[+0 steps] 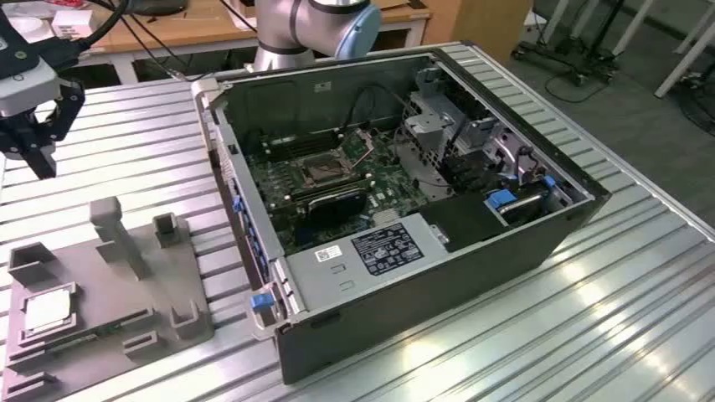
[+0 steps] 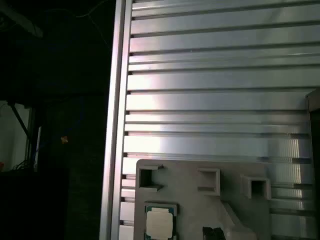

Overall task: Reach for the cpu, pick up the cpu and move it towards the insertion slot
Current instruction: 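Reach for the cpu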

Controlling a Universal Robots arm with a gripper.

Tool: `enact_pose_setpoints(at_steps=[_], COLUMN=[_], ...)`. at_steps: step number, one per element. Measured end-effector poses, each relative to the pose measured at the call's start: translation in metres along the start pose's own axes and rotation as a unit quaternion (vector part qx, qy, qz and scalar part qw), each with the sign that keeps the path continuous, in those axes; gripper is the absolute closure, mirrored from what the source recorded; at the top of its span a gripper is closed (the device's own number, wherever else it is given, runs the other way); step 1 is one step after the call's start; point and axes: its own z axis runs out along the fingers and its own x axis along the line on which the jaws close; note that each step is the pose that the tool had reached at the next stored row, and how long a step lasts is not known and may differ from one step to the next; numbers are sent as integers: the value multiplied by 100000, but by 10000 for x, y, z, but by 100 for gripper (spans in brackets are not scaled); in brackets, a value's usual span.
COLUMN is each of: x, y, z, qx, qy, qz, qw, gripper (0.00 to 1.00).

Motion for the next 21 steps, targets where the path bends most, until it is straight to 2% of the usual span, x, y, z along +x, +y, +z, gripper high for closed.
enact_pose_setpoints(at_steps=[16, 21], x=[23, 67], y=[0, 1], z=[1, 10], qx=[0, 0], qy=[-2, 1], qz=[-1, 2], qw=[100000, 100000], gripper=[89, 89])
